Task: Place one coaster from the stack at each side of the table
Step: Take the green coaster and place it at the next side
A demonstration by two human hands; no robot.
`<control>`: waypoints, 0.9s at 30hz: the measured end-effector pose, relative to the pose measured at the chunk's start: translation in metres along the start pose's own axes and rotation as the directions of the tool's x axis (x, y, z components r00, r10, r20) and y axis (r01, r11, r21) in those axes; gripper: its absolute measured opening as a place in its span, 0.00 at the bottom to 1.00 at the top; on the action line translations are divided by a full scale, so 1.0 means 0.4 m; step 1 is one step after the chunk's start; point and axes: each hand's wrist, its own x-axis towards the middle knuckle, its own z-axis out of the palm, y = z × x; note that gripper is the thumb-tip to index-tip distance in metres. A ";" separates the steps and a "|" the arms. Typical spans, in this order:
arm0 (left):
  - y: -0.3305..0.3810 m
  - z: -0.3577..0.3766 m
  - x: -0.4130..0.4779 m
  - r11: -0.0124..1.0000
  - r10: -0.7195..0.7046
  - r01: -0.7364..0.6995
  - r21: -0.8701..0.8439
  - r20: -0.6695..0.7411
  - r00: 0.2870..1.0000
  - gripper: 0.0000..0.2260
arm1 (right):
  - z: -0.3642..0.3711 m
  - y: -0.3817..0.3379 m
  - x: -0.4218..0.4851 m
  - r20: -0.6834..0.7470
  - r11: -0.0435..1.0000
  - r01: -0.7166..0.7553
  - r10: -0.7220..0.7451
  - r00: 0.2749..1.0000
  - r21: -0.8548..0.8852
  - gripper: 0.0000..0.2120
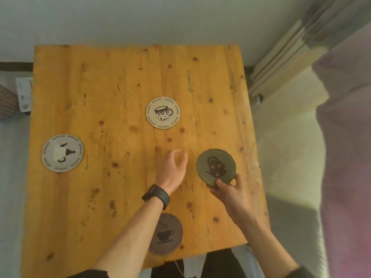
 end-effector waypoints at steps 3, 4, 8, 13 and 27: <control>0.054 0.146 -0.110 0.975 -0.127 0.167 -0.148 0.247 0.961 0.18 | -0.138 0.016 -0.066 0.032 0.999 -0.039 0.038 0.999 0.020 0.16; 0.061 0.194 -0.138 0.971 -0.145 0.191 -0.144 0.281 0.949 0.15 | -0.183 0.017 -0.074 0.035 0.999 -0.036 0.036 0.999 0.007 0.17; 0.090 0.334 -0.222 0.945 -0.202 0.262 -0.197 0.282 0.938 0.09 | -0.353 0.022 -0.074 -0.015 0.994 -0.067 0.066 0.998 -0.085 0.15; 0.161 0.473 -0.304 0.926 -0.232 0.278 -0.254 0.195 0.953 0.12 | -0.586 -0.007 -0.028 0.049 0.988 -0.099 0.105 0.993 -0.121 0.11; 0.184 0.668 -0.365 0.843 -0.409 0.402 -0.357 0.062 0.911 0.10 | -0.761 -0.123 0.111 0.237 0.822 0.040 0.117 0.964 -0.568 0.13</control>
